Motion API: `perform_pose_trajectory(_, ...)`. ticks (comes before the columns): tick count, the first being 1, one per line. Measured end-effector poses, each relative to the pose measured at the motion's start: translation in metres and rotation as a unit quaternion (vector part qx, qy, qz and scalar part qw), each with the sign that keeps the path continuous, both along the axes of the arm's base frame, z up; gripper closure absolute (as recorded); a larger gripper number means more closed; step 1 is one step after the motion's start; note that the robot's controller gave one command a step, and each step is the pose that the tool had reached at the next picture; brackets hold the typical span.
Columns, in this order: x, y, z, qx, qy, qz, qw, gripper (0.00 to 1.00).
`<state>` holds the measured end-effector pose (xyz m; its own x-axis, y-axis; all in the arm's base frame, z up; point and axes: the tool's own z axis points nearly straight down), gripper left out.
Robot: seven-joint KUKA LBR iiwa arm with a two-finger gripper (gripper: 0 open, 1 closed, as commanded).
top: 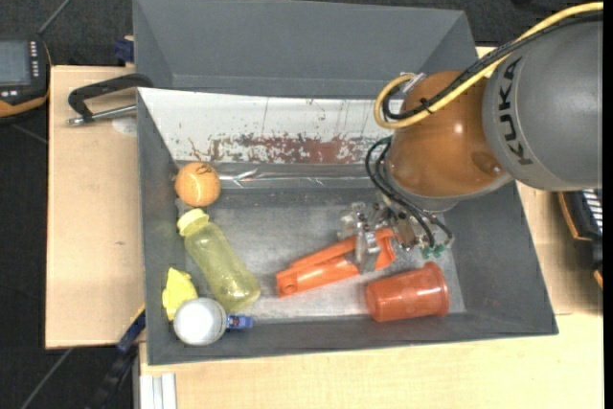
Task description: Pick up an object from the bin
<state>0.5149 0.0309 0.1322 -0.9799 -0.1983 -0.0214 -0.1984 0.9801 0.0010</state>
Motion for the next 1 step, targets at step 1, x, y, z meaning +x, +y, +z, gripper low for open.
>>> perform_pose_trajectory(1, -0.0136, 0.0028, 0.0696, 0.000, 0.0049, 0.006, 1.0000, 1.00)
